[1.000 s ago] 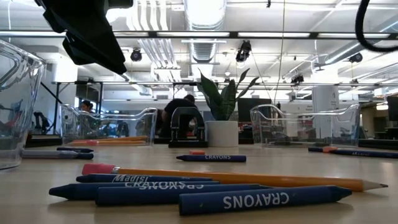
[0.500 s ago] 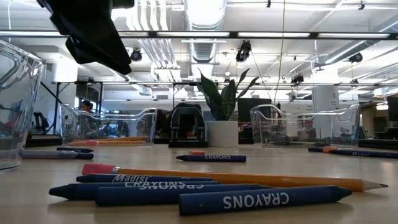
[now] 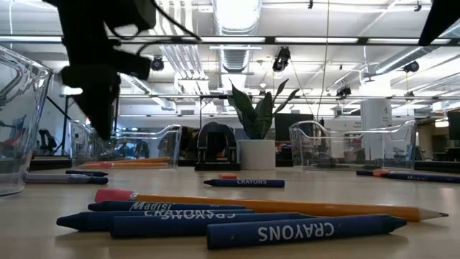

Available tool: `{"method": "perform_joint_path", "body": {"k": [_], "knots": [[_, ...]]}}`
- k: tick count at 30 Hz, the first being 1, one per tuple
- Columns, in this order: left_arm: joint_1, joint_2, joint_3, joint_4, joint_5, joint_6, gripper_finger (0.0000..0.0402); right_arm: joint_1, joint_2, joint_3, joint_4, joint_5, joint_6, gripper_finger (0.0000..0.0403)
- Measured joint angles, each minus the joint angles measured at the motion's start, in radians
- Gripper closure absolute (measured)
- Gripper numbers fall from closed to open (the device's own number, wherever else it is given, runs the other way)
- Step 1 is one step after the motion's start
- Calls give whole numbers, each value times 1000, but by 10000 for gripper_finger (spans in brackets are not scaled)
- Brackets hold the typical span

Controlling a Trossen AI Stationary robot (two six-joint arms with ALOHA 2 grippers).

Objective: Sort crayons/erasers/pens/pencils in bins
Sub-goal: Put the blue crayon into the bottom left transparent bin

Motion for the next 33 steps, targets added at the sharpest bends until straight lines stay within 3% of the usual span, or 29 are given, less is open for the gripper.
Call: {"method": "perform_joint_path", "body": {"k": [4,14,23,33], "knots": [[48,2,-57,8,134,264,307,-15,-2,-22,0,0,-20,255],[148,11,-147,63,140,422,307,-42,-14,-71,-4,10,-41,255],[240,12,-194,183,224,468,307,-61,-41,-118,-7,27,-55,255],[259,8,-270,286,230,425,313,-61,-104,-207,-1,26,-2,255]]}}
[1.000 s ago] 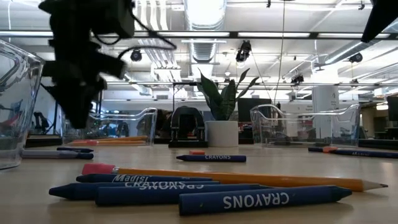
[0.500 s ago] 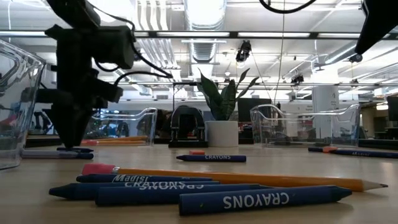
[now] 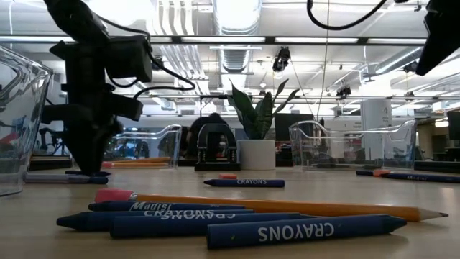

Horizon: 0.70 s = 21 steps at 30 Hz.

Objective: Sort crayons/erasers/pens/pencils in bins
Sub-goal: Put the blue crayon into the bottom left transparent bin

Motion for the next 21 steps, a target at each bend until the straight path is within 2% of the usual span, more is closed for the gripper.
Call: {"method": "perform_joint_path", "body": {"k": [7,13,21], "knots": [[0,1,-7,12,7,-50,389,0,-28,-40,18,0,18,255],[0,0,10,-2,8,-72,393,0,-29,-50,49,-2,18,255],[0,-80,122,-5,-18,-72,399,0,-29,-51,71,-2,18,255]]}}
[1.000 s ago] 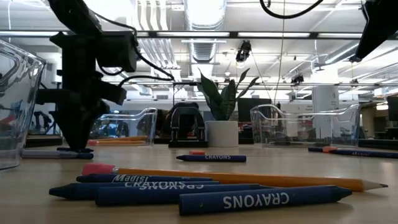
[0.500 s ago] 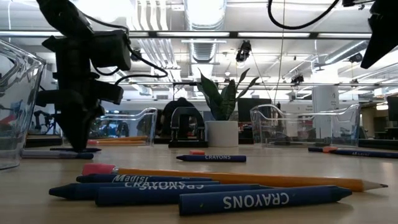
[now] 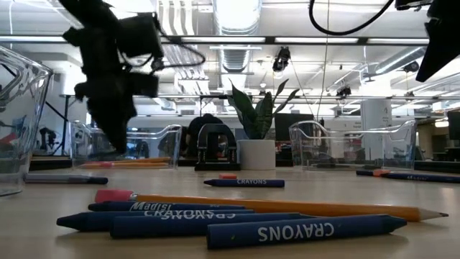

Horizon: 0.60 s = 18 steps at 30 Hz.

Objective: Sort crayons/erasers/pens/pencils in bins
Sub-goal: Put the blue crayon into the bottom left transparent bin

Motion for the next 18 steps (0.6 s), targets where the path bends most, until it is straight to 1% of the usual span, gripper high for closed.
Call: {"method": "perform_joint_path", "body": {"k": [4,7,10,13,16,18], "knots": [[-26,-30,73,0,1,-1,400,0,1,-11,27,0,-12,255],[-76,-47,139,19,1,-1,400,-6,1,-15,25,1,-10,255],[-149,-48,217,18,2,-29,400,-21,1,-16,25,49,-8,255],[-242,-46,281,27,0,-95,400,-35,1,-16,25,106,11,255],[-351,-35,319,51,-2,-190,401,-56,1,-16,25,111,23,255],[-427,-35,326,65,-8,-281,401,-70,1,-16,24,111,9,255]]}}
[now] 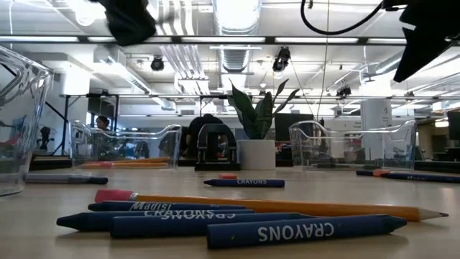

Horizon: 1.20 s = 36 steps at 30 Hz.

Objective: Sort crayons/erasers/pens/pencils in bins
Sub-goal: Put the blue crayon into the bottom left transparent bin

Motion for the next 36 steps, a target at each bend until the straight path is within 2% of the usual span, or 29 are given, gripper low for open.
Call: {"method": "perform_joint_path", "body": {"k": [8,15,18,25,29,33,36], "knots": [[-273,-3,6,-39,-24,-413,399,-60,0,0,59,21,-83,255],[-411,3,-12,-276,-87,-832,396,-90,0,0,368,19,-363,255],[-431,3,-64,-284,-89,-956,396,-93,0,-1,504,19,-475,255],[-445,3,-203,-236,-60,-1072,394,-93,0,-58,858,17,-685,255],[-445,3,-250,-202,-26,-1083,394,-102,11,-105,1047,-26,-764,255],[-445,3,-282,-142,-23,-1084,394,-122,59,-129,1165,-73,-810,255],[-445,9,-296,-117,-23,-1084,394,-145,112,-131,1187,-99,-819,255]]}}
